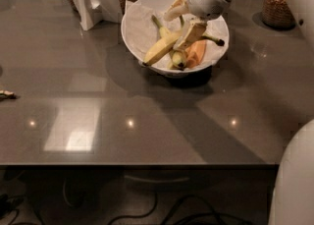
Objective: Pick banana from white bowl
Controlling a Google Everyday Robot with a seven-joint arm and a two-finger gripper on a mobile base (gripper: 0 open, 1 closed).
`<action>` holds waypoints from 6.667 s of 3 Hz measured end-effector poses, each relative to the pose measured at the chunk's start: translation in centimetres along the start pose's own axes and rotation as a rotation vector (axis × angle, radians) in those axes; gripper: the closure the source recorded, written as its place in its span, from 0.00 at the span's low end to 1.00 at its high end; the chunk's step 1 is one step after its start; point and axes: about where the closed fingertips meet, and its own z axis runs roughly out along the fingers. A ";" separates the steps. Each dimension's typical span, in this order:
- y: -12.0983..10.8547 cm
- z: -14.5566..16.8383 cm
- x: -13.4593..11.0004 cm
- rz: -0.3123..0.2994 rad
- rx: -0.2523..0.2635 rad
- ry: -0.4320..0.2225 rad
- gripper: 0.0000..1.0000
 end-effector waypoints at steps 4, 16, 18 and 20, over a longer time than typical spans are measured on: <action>-2.1 2.2 1.1 -0.063 -0.165 0.113 0.61; -0.7 -1.9 1.6 0.213 0.100 -0.269 0.45; -2.1 0.6 0.8 0.214 0.075 -0.303 0.47; -2.6 2.9 0.4 0.234 0.029 -0.316 0.49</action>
Offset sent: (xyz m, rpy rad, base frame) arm 0.0139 -0.0024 -0.0058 -0.1366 0.0904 0.0668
